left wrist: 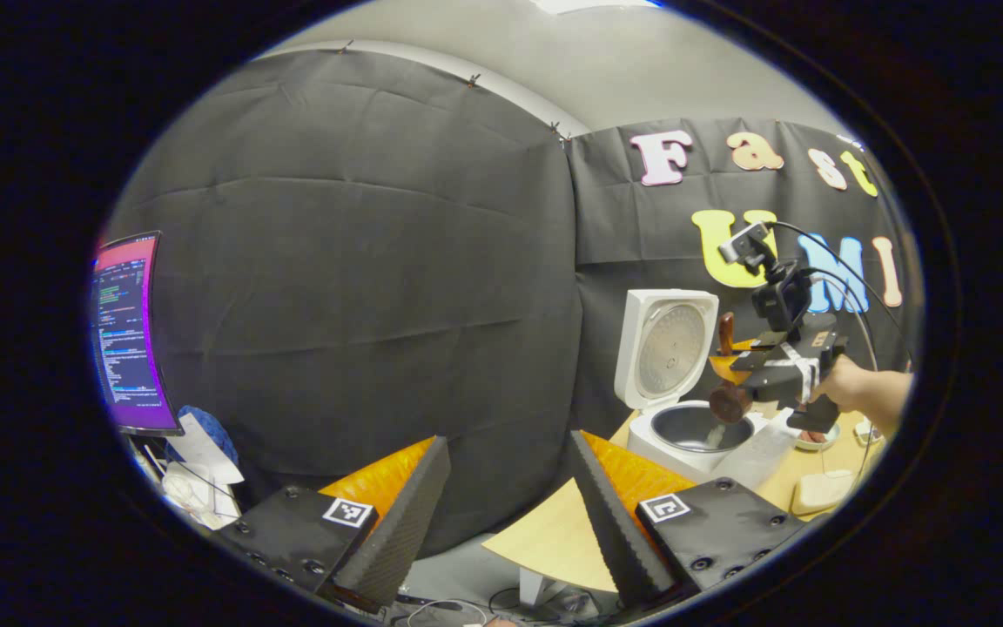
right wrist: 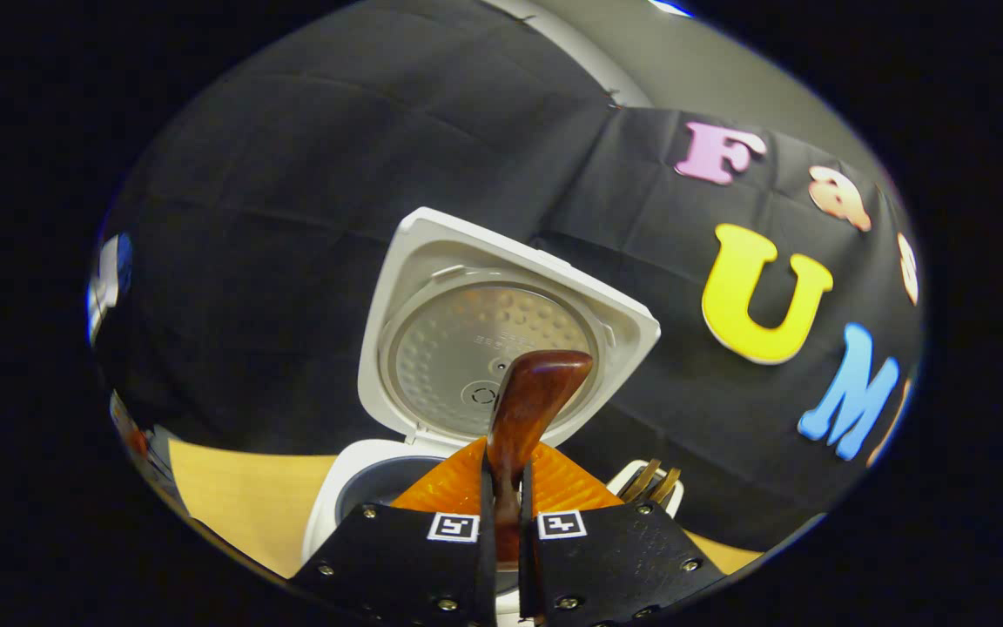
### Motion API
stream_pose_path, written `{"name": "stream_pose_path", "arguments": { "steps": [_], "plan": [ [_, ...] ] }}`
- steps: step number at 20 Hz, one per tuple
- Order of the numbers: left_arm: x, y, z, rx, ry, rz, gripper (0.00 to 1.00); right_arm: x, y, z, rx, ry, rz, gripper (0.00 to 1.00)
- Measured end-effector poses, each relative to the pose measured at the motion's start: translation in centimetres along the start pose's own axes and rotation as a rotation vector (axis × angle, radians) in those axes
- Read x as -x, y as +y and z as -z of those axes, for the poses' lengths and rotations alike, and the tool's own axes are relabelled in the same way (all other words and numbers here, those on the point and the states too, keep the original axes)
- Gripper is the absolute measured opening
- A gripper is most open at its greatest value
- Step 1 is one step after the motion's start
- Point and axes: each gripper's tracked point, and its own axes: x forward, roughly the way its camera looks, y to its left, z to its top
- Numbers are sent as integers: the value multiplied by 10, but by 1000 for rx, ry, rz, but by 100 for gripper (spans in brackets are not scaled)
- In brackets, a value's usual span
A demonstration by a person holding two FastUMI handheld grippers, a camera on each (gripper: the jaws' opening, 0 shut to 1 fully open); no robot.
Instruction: Close the left gripper, press the button to open the rice cooker; take a wooden spoon from the chopstick holder with the right hand, scoop a spoonful of rice and pour it into the rice cooker, then put the wooden spoon back into the chopstick holder.
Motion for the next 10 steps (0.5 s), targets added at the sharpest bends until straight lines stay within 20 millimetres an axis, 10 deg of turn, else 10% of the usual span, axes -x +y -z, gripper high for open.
{"name": "stream_pose_path", "arguments": {
  "steps": [4,10],
  "plan": [
    [-1,-1,2,3,1,2,96,-6,3,11,103,16,-9,10],
    [1,-8,-8,-10,-16,18,92,-3,-14,26,-282,53,-63,11]
  ]
}}
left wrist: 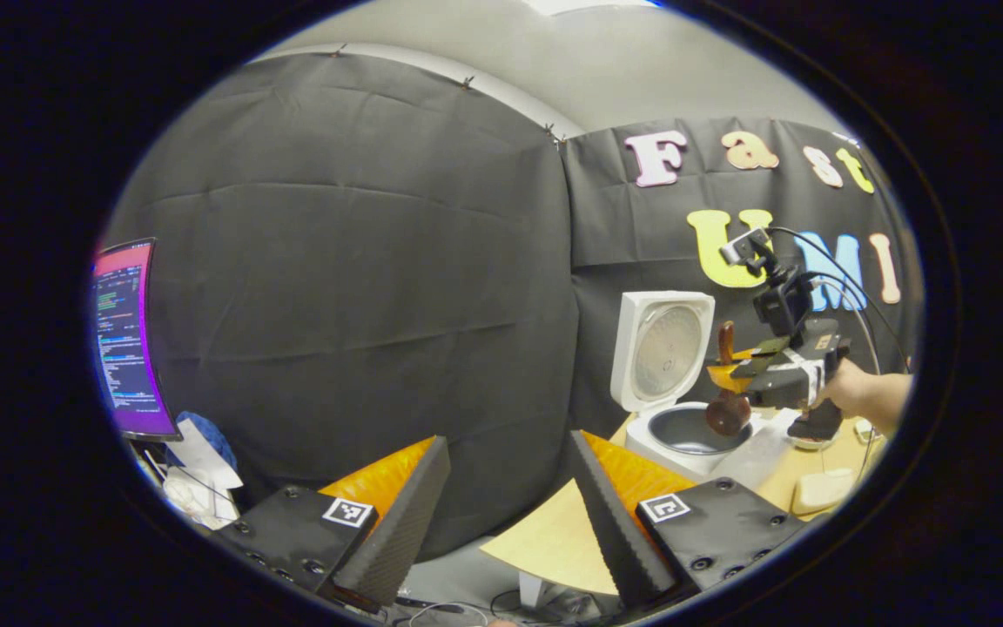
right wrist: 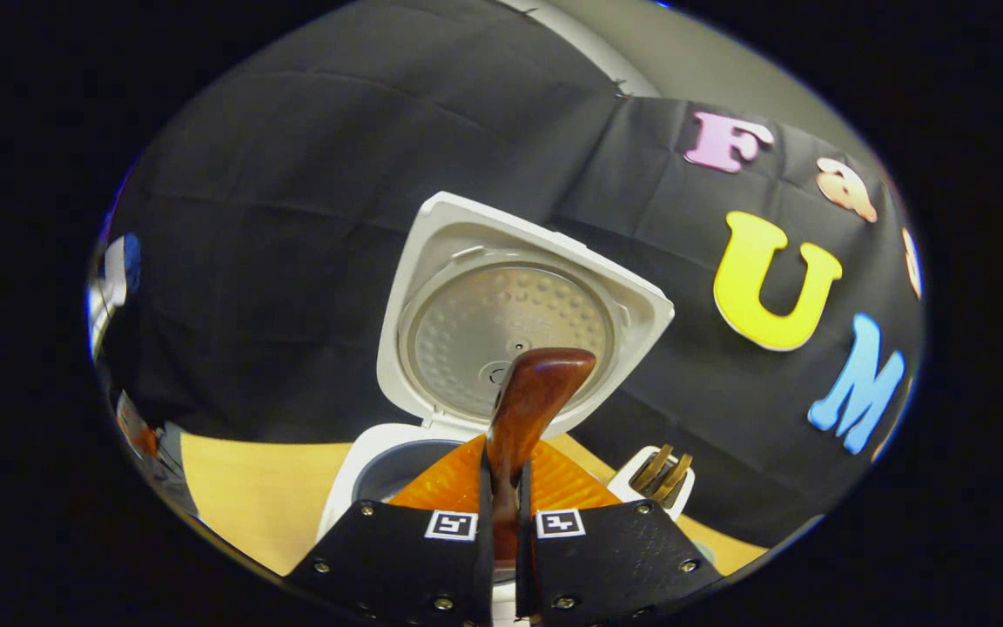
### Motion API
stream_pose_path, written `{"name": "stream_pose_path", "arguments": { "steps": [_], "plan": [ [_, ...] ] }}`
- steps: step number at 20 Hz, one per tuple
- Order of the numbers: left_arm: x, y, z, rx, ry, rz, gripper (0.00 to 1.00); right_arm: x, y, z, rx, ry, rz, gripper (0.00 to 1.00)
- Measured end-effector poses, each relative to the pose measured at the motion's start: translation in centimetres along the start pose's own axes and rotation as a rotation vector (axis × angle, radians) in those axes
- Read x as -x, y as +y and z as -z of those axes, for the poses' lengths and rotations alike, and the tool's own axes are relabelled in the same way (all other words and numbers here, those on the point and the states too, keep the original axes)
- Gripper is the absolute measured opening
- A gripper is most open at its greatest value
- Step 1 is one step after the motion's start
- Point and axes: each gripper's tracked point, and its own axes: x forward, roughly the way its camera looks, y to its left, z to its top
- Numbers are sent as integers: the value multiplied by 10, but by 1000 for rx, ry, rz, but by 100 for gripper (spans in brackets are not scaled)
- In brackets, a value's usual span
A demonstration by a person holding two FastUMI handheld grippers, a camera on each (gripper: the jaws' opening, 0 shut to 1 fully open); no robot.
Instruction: Close the left gripper, press the button to open the rice cooker; take a wooden spoon from the chopstick holder with the right hand, scoop a spoonful of rice and pour it into the rice cooker, then put the wooden spoon back into the chopstick holder.
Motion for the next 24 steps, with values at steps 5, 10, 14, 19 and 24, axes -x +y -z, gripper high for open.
{"name": "stream_pose_path", "arguments": {
  "steps": [5,10,14,19,24],
  "plan": [
    [-7,-15,-15,-6,-24,17,92,21,-13,-19,-276,-35,-31,10],
    [0,-38,-37,-27,-61,57,92,57,-54,-34,-603,-117,-54,10],
    [8,-68,-60,-9,-91,99,95,95,-101,-28,-735,-154,-3,10],
    [18,-114,-77,-8,-121,160,95,150,-167,3,-769,-157,128,10],
    [25,-161,-85,-14,-141,233,99,208,-227,42,-773,-150,256,11]
  ]
}}
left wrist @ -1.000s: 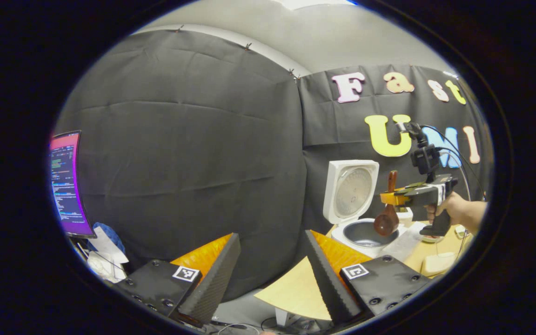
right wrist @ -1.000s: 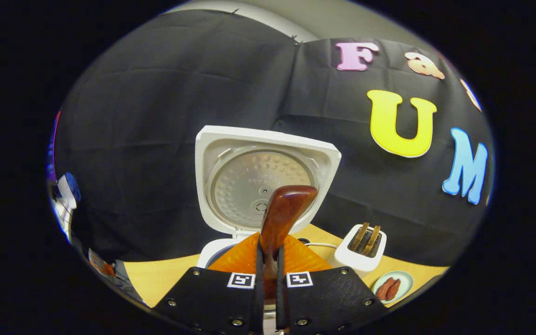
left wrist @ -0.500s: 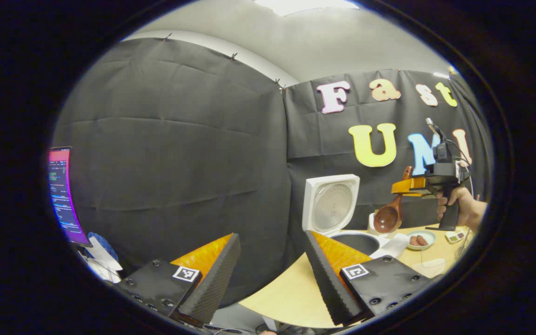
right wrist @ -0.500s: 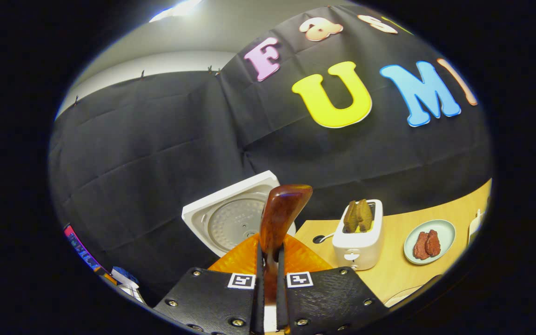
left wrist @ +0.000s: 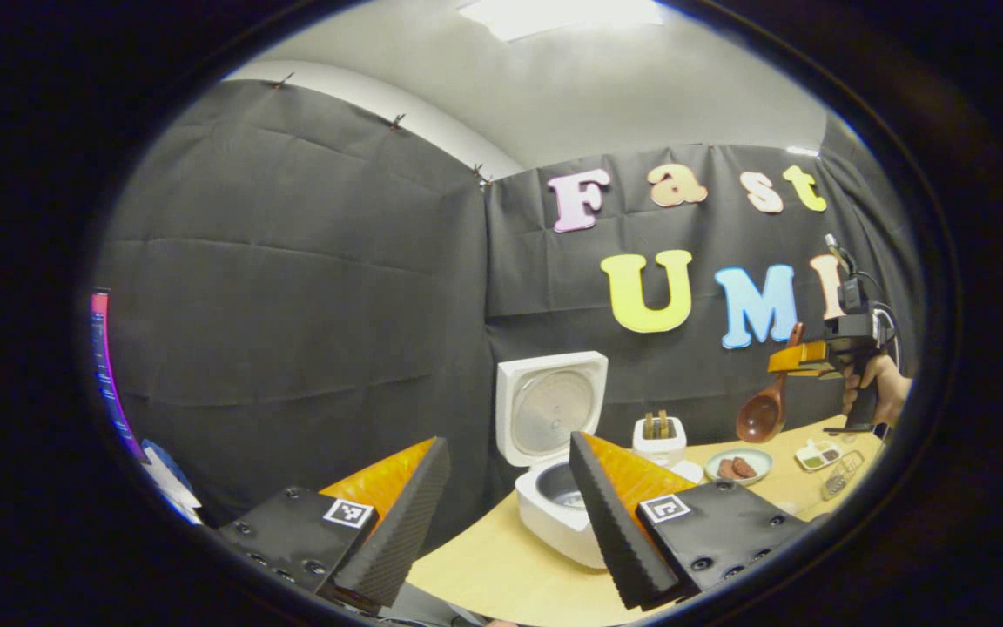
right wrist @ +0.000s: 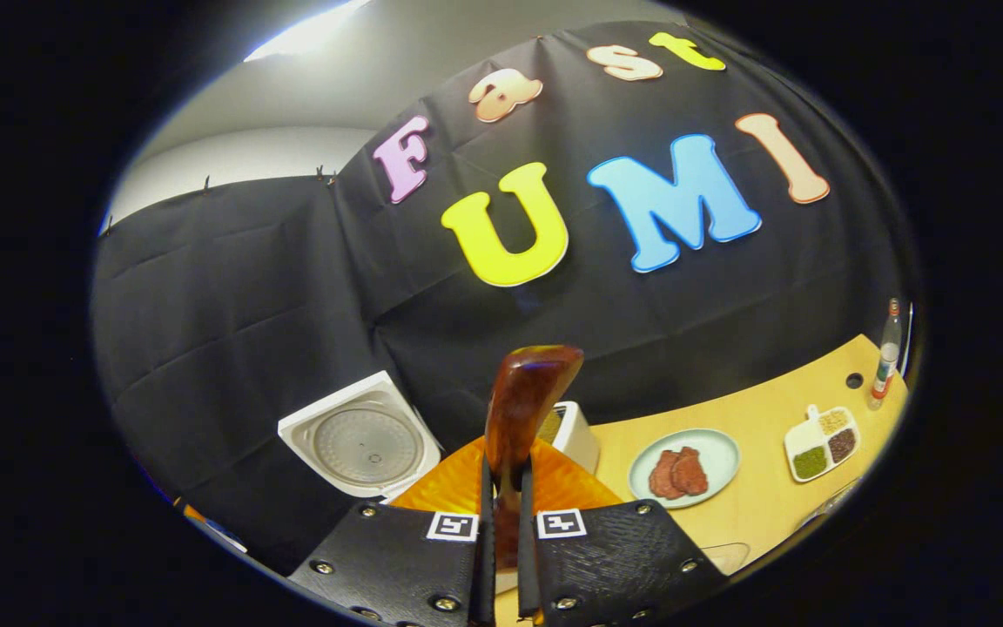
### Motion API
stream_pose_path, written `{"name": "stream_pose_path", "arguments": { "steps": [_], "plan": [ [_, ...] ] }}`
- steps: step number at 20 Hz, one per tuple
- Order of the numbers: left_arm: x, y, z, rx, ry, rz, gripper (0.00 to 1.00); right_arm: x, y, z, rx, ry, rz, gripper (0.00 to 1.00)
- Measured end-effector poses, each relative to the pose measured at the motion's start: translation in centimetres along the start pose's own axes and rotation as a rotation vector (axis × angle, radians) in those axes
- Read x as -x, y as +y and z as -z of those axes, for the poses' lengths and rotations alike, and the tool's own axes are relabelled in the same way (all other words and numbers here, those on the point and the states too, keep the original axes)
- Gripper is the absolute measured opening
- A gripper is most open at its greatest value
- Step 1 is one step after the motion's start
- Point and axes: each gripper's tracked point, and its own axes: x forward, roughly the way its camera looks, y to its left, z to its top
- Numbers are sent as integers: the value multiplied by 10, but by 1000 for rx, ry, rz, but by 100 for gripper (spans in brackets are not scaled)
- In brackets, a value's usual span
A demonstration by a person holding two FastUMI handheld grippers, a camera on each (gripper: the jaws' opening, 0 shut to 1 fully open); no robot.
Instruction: Close the left gripper, press the button to open the rice cooker; take a wooden spoon from the chopstick holder with the right hand, scoop a spoonful of rice and pour it into the rice cooker, then put the wooden spoon back into the chopstick holder.
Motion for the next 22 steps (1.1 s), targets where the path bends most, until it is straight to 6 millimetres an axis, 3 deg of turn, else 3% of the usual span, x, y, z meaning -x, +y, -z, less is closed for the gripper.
{"name": "stream_pose_path", "arguments": {
  "steps": [7,8,12,14,18,22],
  "plan": [
    [-16,-68,-18,0,-34,98,96,59,-120,-16,6,-46,207,11],
    [-18,-78,-18,4,-34,110,92,67,-137,-16,10,-47,236,11],
    [-21,-111,-17,2,-24,162,95,98,-200,-10,47,-47,360,11],
    [-21,-123,-19,-8,-25,178,92,109,-223,-2,64,-39,408,10],
    [-20,-139,-22,-15,-21,199,95,122,-271,19,124,1,506,11],
    [-17,-129,-25,-29,-13,169,94,128,-288,47,165,60,551,10]
  ]
}}
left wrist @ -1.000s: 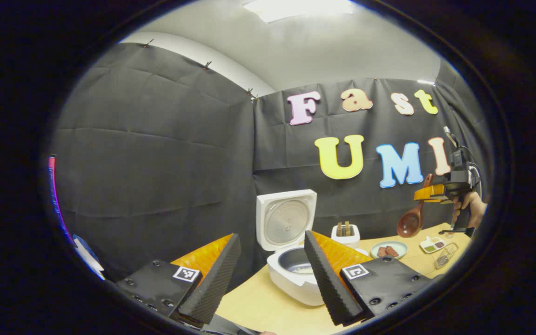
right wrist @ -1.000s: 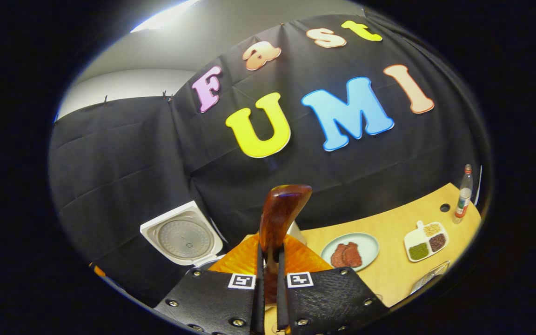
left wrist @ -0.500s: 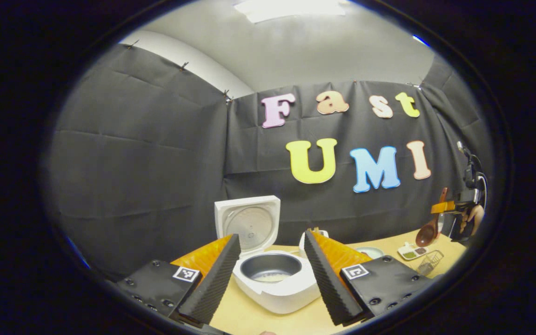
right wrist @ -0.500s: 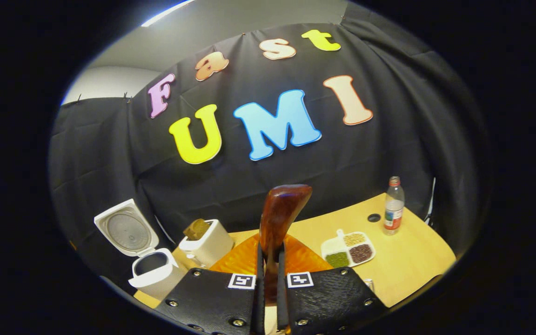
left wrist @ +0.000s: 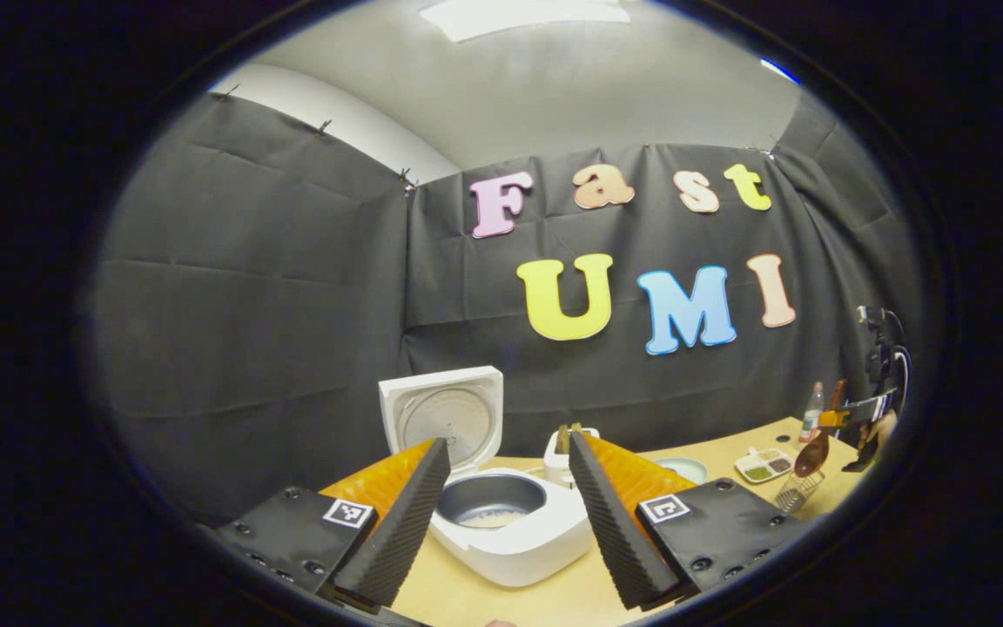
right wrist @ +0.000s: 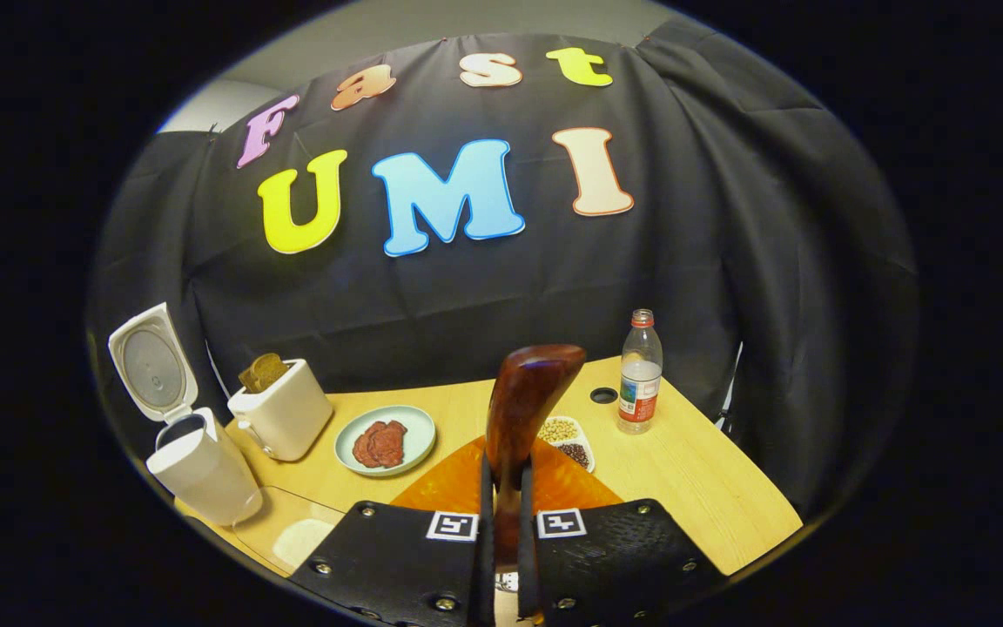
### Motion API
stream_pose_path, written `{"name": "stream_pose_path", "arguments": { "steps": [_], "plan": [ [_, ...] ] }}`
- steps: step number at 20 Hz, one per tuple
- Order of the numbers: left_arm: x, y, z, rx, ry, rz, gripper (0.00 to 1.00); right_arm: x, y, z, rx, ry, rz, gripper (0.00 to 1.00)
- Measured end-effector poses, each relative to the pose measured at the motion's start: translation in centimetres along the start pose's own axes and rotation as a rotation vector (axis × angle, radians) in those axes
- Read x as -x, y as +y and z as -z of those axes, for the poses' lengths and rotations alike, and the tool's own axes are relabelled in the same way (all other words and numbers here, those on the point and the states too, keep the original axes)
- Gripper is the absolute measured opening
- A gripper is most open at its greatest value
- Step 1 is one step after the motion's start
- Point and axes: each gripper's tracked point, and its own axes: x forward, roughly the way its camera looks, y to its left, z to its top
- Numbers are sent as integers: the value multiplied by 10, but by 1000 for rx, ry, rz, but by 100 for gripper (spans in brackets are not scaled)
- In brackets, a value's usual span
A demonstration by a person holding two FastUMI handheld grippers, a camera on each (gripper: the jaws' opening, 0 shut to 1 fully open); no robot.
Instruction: Close the left gripper, press the button to open the rice cooker; take a wooden spoon from the chopstick holder with the right hand, scoop a spoonful of rice and pour it into the rice cooker, then put the wooden spoon back into the chopstick holder.
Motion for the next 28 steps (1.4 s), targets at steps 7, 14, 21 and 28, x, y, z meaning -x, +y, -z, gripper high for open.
{"name": "stream_pose_path", "arguments": {
  "steps": [7,14,21,28],
  "plan": [
    [6,13,2,-8,8,-49,94,-9,-10,33,-42,71,11,11],
    [0,4,-1,0,1,-35,92,4,-21,33,4,56,42,31],
    [-23,-8,-3,19,-12,8,99,41,-38,-21,126,-70,117,99],
    [-78,3,-24,31,-35,18,99,101,-18,-84,150,-226,108,98]
  ]
}}
